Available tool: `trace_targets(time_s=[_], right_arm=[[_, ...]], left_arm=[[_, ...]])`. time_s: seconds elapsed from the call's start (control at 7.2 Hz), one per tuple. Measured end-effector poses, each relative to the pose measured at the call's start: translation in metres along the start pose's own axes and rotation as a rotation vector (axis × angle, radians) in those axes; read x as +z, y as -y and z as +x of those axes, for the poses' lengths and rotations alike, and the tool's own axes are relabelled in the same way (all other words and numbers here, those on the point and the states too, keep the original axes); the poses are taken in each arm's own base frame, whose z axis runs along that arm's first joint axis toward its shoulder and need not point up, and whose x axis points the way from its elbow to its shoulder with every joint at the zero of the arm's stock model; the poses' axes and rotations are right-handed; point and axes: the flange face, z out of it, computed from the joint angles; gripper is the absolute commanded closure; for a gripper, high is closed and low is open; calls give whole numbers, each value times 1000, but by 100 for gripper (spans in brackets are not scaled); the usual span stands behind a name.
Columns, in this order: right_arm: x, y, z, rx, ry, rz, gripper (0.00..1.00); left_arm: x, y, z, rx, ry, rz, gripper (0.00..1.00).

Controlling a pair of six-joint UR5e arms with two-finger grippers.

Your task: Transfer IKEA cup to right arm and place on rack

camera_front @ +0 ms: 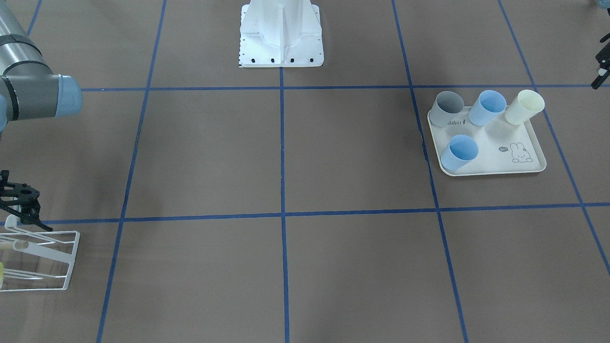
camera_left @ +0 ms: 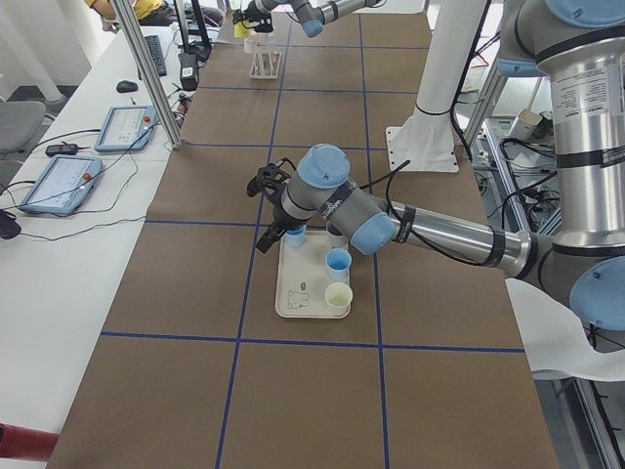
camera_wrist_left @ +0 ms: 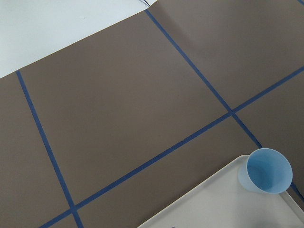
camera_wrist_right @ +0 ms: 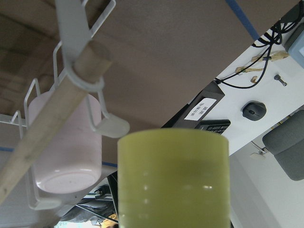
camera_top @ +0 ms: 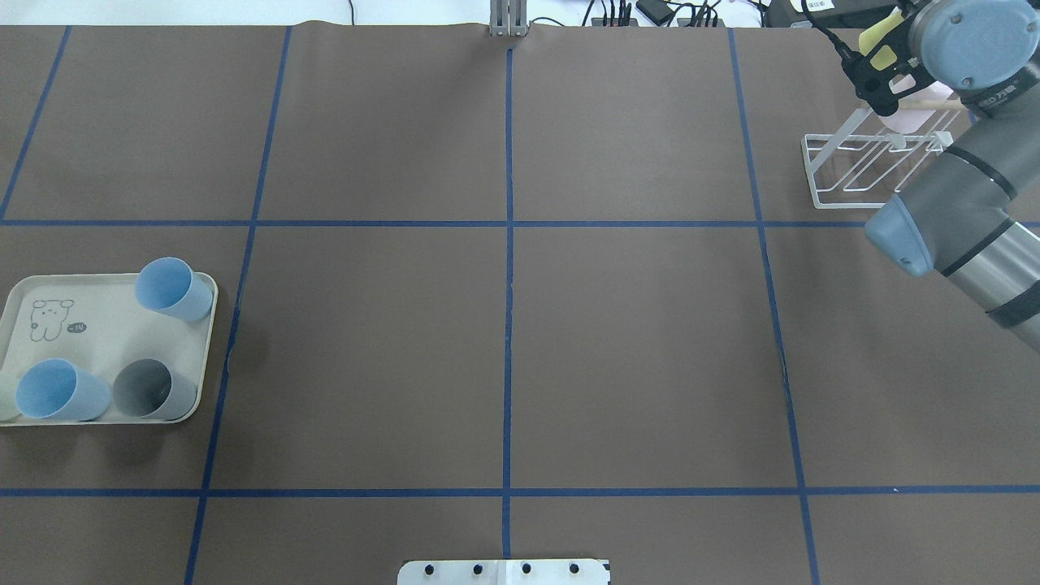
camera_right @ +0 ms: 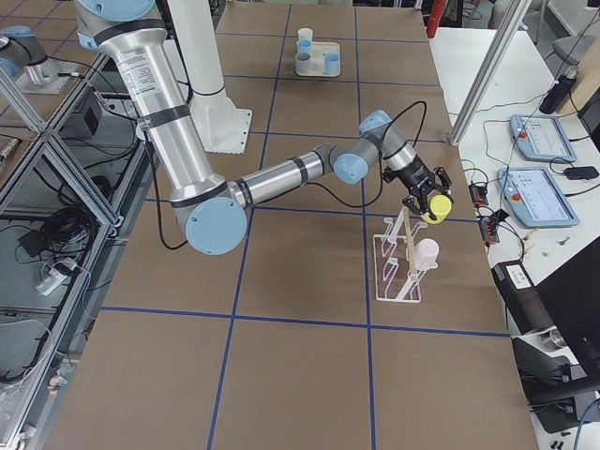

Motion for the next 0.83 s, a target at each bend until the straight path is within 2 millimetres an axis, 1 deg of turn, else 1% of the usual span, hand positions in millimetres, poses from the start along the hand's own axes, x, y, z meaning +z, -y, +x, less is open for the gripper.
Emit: trace_targets(time_s=[0.28,0.42,0.56,0.69,0.83], right_arm=[[5,7,-15,-15,17,-12,73],[6,10,-18,-20,20,-12,69],[6,13,-19,-23,21,-11,51],[6,16,-19,-26,21,-9,35],[6,21,-19,-33,21,-9,32]], left_arm=[[0,1,0,2,0,1,0],[0,1,1,2,-1,1,0],[0,1,1,3,-1,1,0],[0,1,1,3,-1,2,0],[0,1,1,3,-1,2,0]])
